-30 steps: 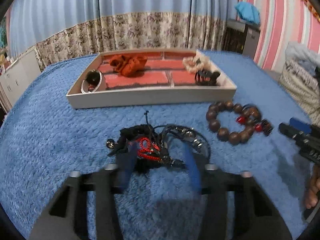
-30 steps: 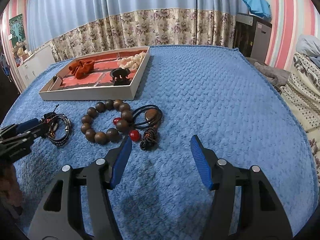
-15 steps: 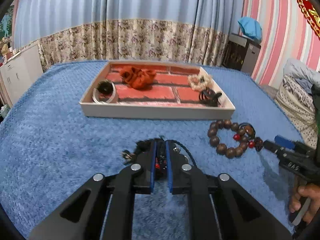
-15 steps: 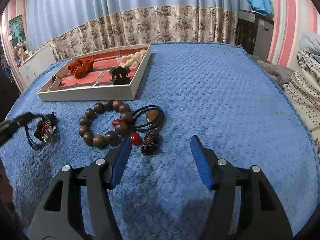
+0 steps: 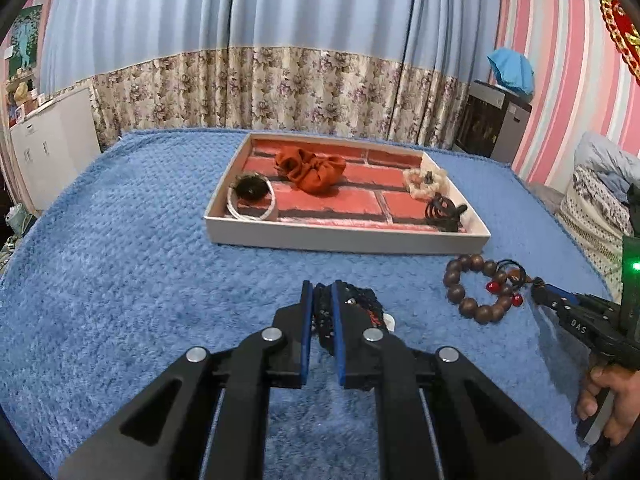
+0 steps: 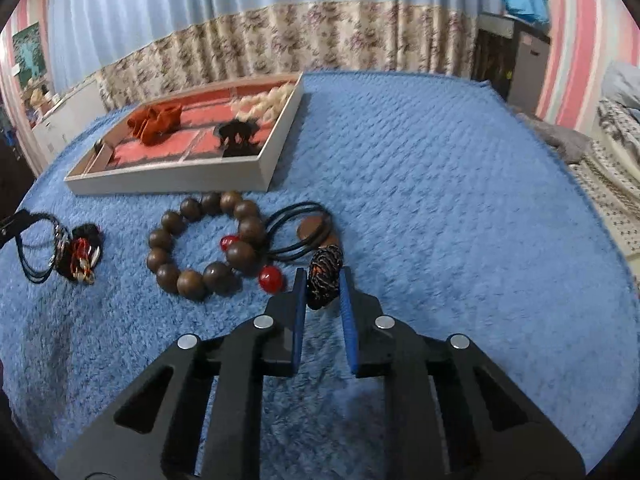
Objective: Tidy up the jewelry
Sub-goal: 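Grasp the brown pendant necklace with the right tool and lift it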
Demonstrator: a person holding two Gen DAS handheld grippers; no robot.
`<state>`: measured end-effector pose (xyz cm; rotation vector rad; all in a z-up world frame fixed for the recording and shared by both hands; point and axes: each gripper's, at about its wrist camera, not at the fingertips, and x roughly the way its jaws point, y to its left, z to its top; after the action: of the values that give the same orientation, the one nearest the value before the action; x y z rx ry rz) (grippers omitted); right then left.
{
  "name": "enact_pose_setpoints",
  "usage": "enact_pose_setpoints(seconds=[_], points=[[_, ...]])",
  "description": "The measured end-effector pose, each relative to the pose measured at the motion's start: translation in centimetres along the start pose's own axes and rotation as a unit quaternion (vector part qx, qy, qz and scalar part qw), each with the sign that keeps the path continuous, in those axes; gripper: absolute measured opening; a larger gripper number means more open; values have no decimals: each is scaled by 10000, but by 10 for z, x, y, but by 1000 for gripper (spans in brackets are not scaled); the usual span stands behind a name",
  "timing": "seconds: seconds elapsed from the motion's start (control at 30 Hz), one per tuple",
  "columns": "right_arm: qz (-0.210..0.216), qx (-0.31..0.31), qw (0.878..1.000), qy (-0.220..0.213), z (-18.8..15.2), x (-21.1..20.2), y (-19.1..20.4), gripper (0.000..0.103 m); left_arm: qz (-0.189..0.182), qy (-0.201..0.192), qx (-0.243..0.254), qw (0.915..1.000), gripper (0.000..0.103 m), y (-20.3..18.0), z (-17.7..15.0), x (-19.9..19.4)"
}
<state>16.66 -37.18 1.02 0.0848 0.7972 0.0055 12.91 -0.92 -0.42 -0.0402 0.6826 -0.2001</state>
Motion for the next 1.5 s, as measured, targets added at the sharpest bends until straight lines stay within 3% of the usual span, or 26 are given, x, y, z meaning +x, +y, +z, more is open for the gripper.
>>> enact_pose_setpoints(seconds=[0.2,0.23,0.27,0.5,0.53,0.6,0.63,0.87,0.9,0.93,1.0,1.07,1.17,1.33,1.47,1.5], points=[[-9,34,9993,-361,11,-30,-3,15,-20,-176,-33,9998,10,7,12,-15],[25,34,9992,-404,13,-35,-2,12,-10,-207,-24,9998,10,8,14,-17],[104,44,9990,-431,16,-39,-1,2,9,-231,-9,9997,10,8,17,-19],[-29,-172,9990,-402,20,-43,8,2,129,-268,7,9996,10,13,22,-24],[-86,-142,9991,-394,18,-41,7,7,130,-265,-3,9996,10,14,21,-24],[-31,-22,9994,-331,10,-37,1,59,132,-240,-22,9996,10,16,17,-25],[44,42,9995,-313,7,-36,-1,61,127,-218,-26,9997,10,16,15,-24],[-89,-50,9995,301,-9,-6,11,45,91,-108,-12,9999,10,13,10,-17],[-132,-65,9990,426,-10,0,12,37,79,-106,8,9999,10,11,11,-17],[-175,-49,9985,518,-12,5,12,36,76,-104,21,9999,10,11,10,-17],[-184,-16,9981,583,-12,9,11,22,58,-101,42,9999,10,10,11,-17],[-136,-44,9981,602,-11,10,11,20,62,-107,56,9999,10,10,11,-18],[-152,-57,9992,378,-5,-1,10,2,74,-114,41,9999,10,10,12,-18],[-42,-96,9997,199,5,-14,11,1,59,-135,-2,9999,10,11,15,-19],[-68,33,9988,478,-2,-6,4,4,48,-135,7,9999,10,13,15,-21],[-67,40,9988,473,-5,-6,4,26,54,-128,10,9999,10,13,16,-19]])
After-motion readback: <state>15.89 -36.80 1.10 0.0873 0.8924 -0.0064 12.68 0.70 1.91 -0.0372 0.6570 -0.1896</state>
